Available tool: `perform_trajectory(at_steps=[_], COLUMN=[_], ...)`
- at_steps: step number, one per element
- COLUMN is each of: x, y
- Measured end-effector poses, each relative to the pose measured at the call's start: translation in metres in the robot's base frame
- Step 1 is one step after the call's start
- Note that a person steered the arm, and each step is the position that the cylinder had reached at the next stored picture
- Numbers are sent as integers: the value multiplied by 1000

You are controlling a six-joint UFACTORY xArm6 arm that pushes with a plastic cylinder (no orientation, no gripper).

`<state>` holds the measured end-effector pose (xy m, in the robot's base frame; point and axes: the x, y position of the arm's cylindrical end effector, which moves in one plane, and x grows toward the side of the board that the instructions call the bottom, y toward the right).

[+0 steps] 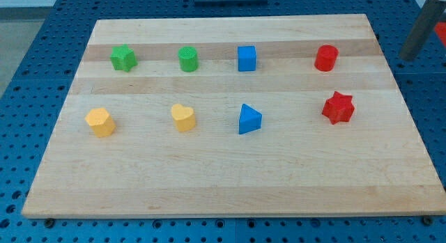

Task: Push the red star to the right of the blue triangle

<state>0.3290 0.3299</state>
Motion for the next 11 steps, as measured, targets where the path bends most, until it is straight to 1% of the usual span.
perform_trajectory(at_steps=[2,3,4,5,6,7,8,9,10,11], x=[6,35,76,108,106,85,89,136,191,192], y=[-79,-103,-126,-135,-135,-138,-164,-195,-205,-205])
